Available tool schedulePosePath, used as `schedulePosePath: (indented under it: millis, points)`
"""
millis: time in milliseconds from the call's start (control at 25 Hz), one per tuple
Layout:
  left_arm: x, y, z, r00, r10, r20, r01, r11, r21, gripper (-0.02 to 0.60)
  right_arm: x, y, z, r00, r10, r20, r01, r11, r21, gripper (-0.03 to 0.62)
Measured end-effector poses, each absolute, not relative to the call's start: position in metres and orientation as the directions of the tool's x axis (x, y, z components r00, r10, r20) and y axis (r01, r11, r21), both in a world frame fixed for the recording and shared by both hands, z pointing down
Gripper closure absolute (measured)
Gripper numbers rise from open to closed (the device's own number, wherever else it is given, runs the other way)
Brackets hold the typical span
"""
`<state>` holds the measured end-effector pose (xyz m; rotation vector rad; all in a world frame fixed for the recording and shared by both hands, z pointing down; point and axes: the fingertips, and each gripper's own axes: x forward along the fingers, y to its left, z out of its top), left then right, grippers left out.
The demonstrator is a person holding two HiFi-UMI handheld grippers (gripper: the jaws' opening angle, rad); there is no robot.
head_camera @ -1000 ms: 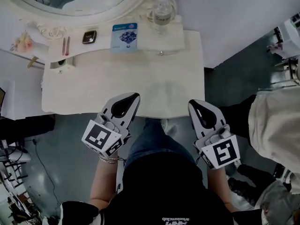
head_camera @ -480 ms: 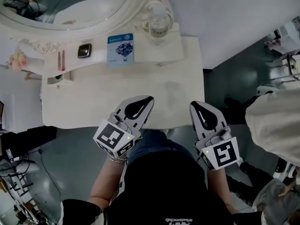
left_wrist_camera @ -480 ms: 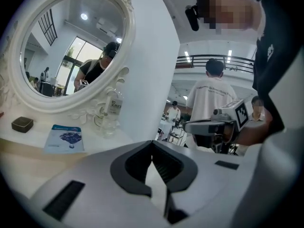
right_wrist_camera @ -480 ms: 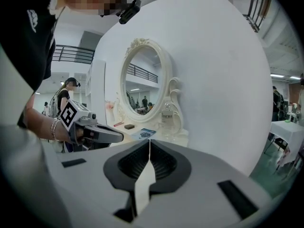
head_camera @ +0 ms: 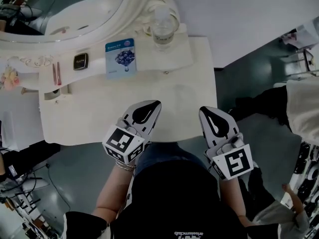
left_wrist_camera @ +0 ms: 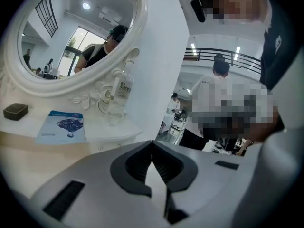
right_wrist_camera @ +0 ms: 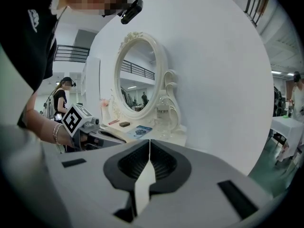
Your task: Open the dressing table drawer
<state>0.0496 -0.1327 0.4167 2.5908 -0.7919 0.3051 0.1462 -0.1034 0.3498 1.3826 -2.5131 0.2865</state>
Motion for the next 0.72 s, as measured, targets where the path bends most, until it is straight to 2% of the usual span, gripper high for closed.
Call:
schedulePosePath:
  millis: [160, 720]
  points:
    - [0.059, -0.137, 0.424, 0.854, -0.425, 0.300, -0.514, -0.777, 0.363, 0.565, 0.144, -0.114, 0.358, -0.499, -0.792, 0.351, -0.855, 0.517, -0.051, 0.574]
    - [0.078, -0.168, 0.461, 0.853, -0.360, 0.379, -0.498, -0.779, 0.382, 0.563, 0.130, -0.141, 0.380, -0.511, -0.767, 0.389, -0.846, 0.529, -0.067, 0.574]
